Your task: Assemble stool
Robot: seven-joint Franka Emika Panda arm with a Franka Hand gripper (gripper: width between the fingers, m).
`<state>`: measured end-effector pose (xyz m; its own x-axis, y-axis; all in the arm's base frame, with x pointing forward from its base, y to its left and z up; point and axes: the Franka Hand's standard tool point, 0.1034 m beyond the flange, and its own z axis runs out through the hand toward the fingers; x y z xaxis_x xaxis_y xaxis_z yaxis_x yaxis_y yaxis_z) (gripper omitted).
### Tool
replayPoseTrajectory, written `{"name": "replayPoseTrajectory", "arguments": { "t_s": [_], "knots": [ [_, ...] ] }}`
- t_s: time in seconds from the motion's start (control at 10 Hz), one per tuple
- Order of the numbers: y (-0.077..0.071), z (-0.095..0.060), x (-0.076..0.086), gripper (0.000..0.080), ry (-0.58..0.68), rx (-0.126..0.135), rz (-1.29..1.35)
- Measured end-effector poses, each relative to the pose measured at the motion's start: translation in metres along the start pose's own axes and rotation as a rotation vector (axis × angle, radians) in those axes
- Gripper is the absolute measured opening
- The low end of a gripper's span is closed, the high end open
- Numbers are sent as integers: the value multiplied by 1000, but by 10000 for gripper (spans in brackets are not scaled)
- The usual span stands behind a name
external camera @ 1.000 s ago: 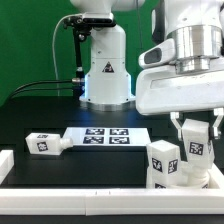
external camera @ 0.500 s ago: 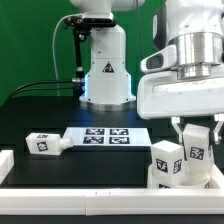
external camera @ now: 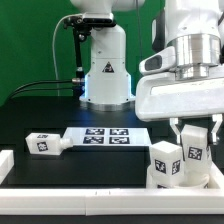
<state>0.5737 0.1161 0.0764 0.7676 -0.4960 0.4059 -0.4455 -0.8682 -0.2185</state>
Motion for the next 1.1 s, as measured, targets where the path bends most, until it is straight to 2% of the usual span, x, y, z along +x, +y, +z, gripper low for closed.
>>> {"name": "replayPoseTrajectory", "arguments": {
  "t_s": [0.3,0.4,0.5,0.6,0.7,0.9,1.1],
  "knots": [
    [0,4,-3,323,37,8,3],
    [1,4,-2,397,38,7,-1],
    [1,4,-2,397,38,6,-6],
    [1,4,-2,578,39,6,-12],
    [1,4,-2,634,39,6,-18],
    [0,-2,2,647,-26,-10,-17],
    [-2,-19,11,649,-145,-28,6]
  ]
}}
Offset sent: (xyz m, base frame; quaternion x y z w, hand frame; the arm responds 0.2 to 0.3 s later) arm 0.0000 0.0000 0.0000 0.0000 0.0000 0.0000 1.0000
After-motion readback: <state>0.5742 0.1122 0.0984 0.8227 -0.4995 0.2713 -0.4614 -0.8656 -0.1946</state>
